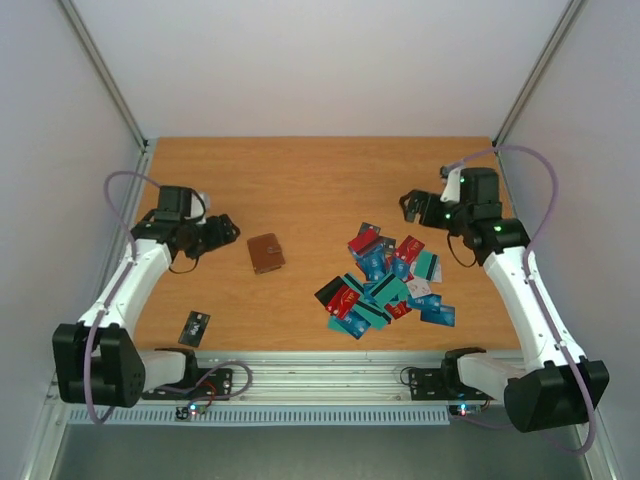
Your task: Put the credit cards into the card holder
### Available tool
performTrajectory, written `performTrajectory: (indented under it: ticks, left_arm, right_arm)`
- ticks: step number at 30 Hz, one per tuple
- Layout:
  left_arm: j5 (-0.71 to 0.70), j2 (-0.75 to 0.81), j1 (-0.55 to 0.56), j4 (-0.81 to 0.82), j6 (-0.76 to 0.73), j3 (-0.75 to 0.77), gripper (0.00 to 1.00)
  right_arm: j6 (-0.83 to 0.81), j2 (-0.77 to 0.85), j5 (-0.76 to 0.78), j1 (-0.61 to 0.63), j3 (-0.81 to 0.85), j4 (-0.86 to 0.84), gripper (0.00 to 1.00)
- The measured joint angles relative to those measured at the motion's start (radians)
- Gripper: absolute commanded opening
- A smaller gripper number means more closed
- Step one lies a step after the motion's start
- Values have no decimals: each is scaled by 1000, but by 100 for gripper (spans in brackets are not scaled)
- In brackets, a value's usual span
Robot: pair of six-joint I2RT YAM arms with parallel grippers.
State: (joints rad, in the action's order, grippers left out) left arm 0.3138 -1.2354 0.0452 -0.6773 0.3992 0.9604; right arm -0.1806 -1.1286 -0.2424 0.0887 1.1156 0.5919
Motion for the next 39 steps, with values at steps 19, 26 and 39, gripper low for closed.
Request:
performTrajectory:
  ticks: [19,26,39]
  left_arm:
    - [45,-339,117,55,122,-75,57]
    - [40,-409,142,69,129,-29,51]
    - [31,-507,170,103,142,23,22]
  right_arm:
    - [61,70,-59,193,-111,302,96]
    - [60,86,-56,193,-127,322,95]
    - [51,85,-53,193,-149,333,91]
